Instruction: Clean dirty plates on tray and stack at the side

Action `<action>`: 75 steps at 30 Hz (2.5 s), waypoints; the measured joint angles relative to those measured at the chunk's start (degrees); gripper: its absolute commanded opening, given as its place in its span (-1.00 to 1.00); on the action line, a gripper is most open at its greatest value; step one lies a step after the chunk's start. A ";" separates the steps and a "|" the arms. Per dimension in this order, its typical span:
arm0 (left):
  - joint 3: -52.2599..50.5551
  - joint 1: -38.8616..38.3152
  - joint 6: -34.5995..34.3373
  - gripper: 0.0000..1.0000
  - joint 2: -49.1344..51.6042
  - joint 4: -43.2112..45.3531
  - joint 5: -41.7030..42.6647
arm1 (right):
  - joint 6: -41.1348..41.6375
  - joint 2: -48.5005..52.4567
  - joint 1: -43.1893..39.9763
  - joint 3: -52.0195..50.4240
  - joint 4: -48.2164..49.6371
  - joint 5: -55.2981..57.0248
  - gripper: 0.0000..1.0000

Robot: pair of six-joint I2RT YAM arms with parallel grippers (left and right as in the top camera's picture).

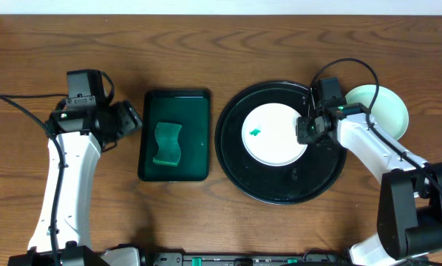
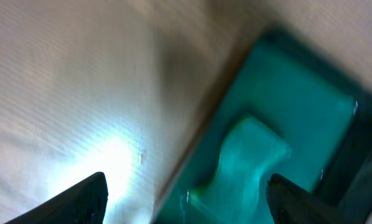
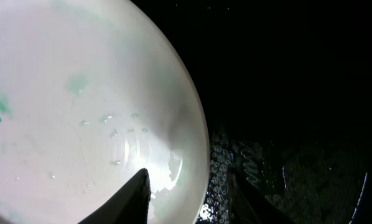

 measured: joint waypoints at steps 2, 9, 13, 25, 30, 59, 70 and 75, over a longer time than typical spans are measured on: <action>-0.02 -0.02 0.00 0.64 0.00 -2.86 1.33 | 0.00 0.00 0.00 0.00 0.02 0.02 -0.24; -1.01 -0.04 -0.04 0.53 0.00 -9.62 2.97 | 0.00 0.00 0.00 -0.02 0.02 0.02 -0.22; -1.31 -0.04 -0.02 0.46 0.00 -10.25 3.15 | 0.00 0.00 0.00 -0.02 0.02 0.02 -0.19; -2.16 -0.04 0.13 0.01 0.00 -10.21 3.61 | 0.00 0.00 0.00 -0.02 1.70 0.02 -0.12; -4.00 -0.04 0.66 0.02 0.00 -9.75 3.61 | 0.00 0.00 0.00 -0.02 2.45 0.02 -0.15; -4.13 -0.63 2.51 -0.03 0.00 -7.56 3.61 | -2.71 0.55 -0.02 -3.80 8.98 0.52 -0.88; -4.13 -11.69 7.56 -0.23 4.74 -1.40 3.96 | -2.73 0.55 -0.02 -3.80 9.09 0.50 -0.88; -4.13 -12.28 7.98 -0.23 9.92 0.57 3.98 | -2.73 0.55 -0.02 -3.80 9.11 0.50 -0.86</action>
